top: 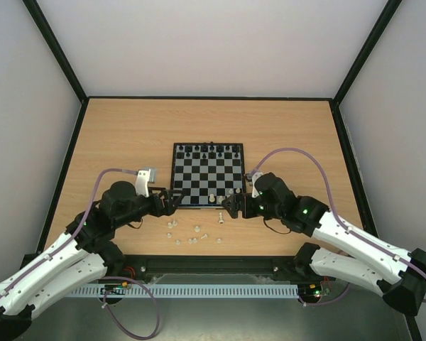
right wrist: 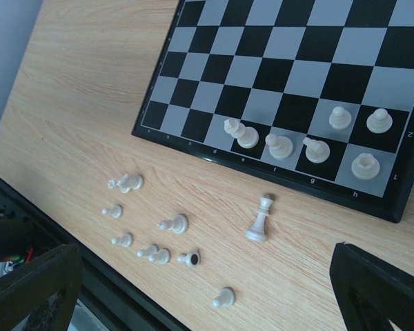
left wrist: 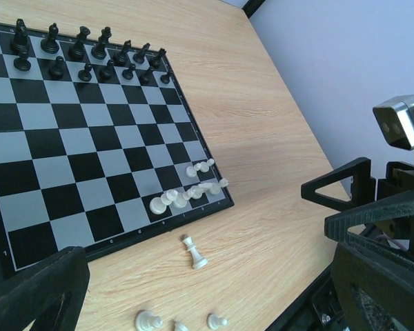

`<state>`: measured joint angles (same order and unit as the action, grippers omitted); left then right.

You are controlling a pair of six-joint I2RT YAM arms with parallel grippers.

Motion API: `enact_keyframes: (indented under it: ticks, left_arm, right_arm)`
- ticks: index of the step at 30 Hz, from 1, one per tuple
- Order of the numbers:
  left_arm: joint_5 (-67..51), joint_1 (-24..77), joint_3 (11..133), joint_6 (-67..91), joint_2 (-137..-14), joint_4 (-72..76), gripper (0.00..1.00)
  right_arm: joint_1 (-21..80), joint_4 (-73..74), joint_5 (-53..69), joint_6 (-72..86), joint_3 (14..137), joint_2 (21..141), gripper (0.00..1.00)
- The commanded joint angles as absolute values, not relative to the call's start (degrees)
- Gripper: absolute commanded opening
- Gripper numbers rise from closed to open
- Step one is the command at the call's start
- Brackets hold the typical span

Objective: Set up the chess pieces on the board
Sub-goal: Pick up the chess piece at the center of the board.

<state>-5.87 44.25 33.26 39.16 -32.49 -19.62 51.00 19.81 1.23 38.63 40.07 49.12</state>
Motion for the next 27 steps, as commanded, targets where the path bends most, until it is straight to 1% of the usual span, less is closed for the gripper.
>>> enact_keyframes:
  ticks: [1, 5, 12, 16, 21, 26, 27]
  left_arm:
    - [-4.7, 44.4, 32.6, 39.6, -34.3, -16.5, 0.99]
    - [-6.1, 44.4, 32.8, 39.2, -37.3, -15.2, 0.99]
    - [-12.0, 44.4, 31.7, 39.5, -40.9, -12.7, 0.99]
    - [-11.1, 44.4, 31.5, 40.3, -40.3, -13.8, 0.99]
    - [-11.9, 44.5, 30.1, 42.4, -38.6, -14.3, 0.99]
    - [-11.5, 44.5, 26.4, 45.3, -35.1, -13.8, 0.99]
    - [-11.3, 44.5, 26.1, 45.5, -34.7, -14.1, 0.99]
  right_arm:
    - [50.9, 22.9, 1.5, 37.1, 42.9, 51.8, 0.99]
    - [50.9, 23.6, 3.2, 36.7, 43.8, 54.4, 0.99]
    - [50.8, 21.9, 7.2, 34.9, 42.5, 56.2, 0.99]
    - [50.8, 20.6, 10.2, 34.9, 41.5, 57.3, 0.99]
    - [51.3, 20.7, 10.5, 34.8, 41.3, 59.5, 0.99]
    - [55.2, 22.6, 6.6, 34.3, 43.7, 64.3, 0.87]
    - [56.3, 23.5, 5.0, 34.2, 44.4, 65.5, 0.83]
